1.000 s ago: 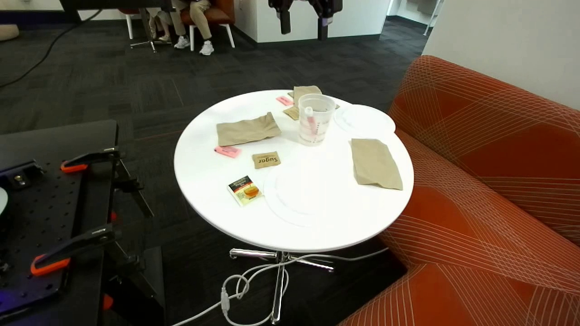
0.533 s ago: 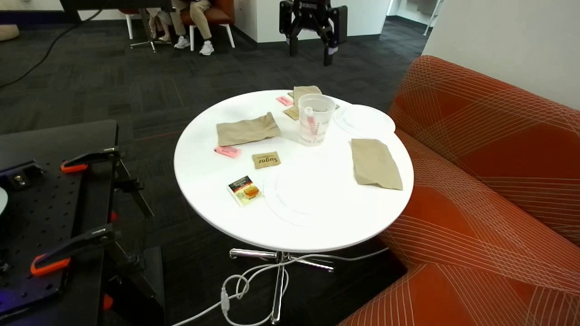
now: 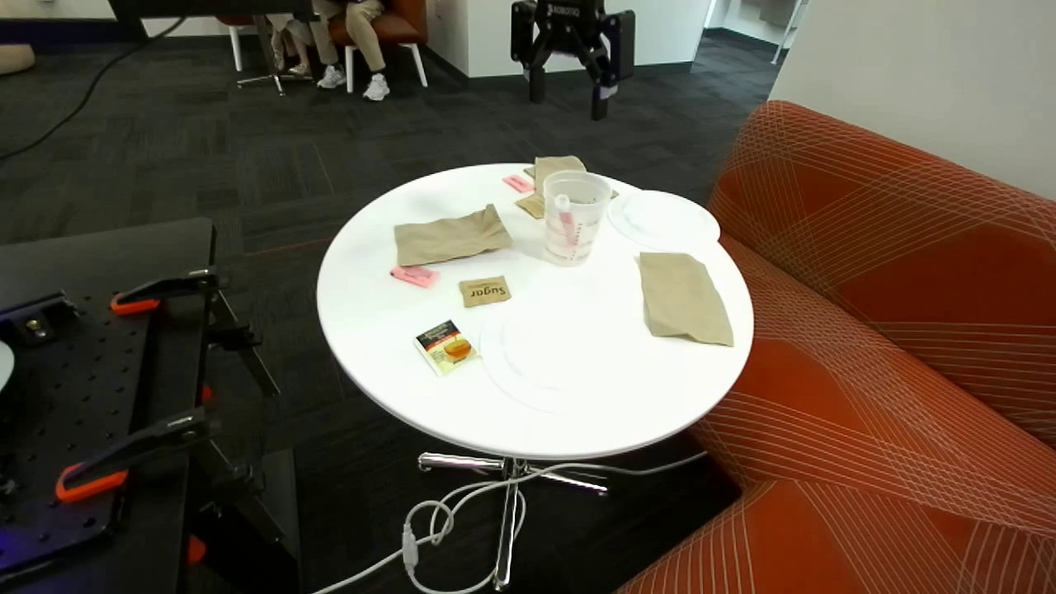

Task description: Remove the marker from the plastic cup and put it on the table

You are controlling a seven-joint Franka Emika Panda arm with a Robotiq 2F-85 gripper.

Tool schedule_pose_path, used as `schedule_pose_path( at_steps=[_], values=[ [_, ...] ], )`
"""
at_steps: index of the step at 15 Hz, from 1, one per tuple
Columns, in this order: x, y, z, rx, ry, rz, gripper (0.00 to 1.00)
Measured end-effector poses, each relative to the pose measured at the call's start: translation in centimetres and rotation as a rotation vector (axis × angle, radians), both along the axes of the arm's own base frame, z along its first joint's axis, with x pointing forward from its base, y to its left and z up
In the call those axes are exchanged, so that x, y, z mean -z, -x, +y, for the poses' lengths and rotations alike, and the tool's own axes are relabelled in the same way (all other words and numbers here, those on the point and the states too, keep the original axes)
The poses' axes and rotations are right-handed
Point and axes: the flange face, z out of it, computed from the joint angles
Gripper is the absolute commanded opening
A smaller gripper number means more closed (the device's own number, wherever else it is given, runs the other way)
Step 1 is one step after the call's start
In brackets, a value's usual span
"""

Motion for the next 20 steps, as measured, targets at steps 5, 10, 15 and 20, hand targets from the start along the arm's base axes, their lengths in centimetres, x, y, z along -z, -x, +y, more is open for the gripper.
schedule_pose_path(
  at_steps=[5,10,15,20],
  values=[
    [1.2,0.0,0.0,-0.001,0.004,0.021,0.56],
    [3.3,0.0,-0.4,0.004,0.006,0.059,0.54],
    [5.0,-0.8,-1.2,0.016,0.006,0.087,0.54],
    [6.4,-1.9,-1.3,0.019,0.009,0.120,0.47]
  ],
)
